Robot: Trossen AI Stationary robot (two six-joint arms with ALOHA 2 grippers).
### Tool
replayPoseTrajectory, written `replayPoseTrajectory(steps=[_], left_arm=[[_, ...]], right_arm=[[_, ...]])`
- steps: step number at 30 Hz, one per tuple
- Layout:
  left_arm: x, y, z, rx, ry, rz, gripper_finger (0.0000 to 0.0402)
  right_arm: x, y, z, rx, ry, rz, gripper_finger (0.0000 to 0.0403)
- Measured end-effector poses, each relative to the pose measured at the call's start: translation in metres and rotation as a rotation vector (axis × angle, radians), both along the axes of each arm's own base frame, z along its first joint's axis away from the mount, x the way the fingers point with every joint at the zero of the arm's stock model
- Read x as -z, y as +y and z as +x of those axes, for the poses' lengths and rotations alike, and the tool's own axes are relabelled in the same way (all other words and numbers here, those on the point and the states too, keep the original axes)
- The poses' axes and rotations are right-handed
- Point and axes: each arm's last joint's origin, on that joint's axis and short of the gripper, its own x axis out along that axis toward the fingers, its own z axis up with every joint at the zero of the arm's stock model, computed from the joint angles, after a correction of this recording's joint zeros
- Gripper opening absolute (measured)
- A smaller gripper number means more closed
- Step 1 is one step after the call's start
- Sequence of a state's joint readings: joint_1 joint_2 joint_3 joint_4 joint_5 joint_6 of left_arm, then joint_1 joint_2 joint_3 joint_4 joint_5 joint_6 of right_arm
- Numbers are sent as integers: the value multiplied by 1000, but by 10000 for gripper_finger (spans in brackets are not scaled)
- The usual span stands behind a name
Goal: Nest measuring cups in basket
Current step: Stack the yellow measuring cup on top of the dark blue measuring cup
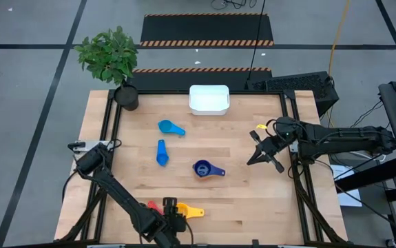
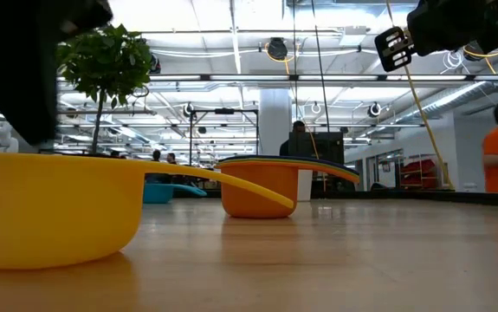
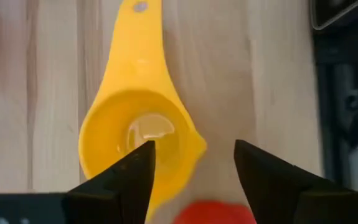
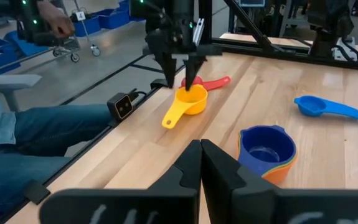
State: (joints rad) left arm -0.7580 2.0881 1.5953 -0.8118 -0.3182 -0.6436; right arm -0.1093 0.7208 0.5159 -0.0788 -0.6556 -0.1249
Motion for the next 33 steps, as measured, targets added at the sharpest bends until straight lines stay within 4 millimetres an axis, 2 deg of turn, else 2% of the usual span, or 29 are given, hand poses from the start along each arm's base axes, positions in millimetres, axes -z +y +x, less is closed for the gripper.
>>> replayPoseTrajectory(steps=[4, 8, 11, 14, 16, 20, 23, 28, 33], left_arm=[[16, 2, 5, 25, 42, 28, 213], [29, 3, 8, 60, 106, 22, 176], [32, 3, 8, 88, 119, 24, 127], [30, 8, 11, 98, 122, 37, 54], [21, 17, 13, 59, 116, 48, 18], [-5, 33, 19, -30, -19, 126, 19], [-25, 44, 23, -15, -114, 189, 12], [-67, 62, 41, 8, -337, 188, 15], [-90, 71, 61, 112, -505, 164, 12]], right_arm=[[-1, 0, 0, 1, -14, 0, 0], [-7, 0, 2, 10, -61, 23, 0], [-12, 0, 4, 14, -106, 40, 0], [-15, 2, 6, 90, -144, 7, 0], [-13, 7, 8, 157, -157, -69, 0], [-9, 21, 15, 200, -181, -210, 0], [-7, 35, 20, 197, -225, -297, 7], [1, 62, 31, 195, -303, -514, 33], [6, 90, 35, 251, -405, -761, 71]])
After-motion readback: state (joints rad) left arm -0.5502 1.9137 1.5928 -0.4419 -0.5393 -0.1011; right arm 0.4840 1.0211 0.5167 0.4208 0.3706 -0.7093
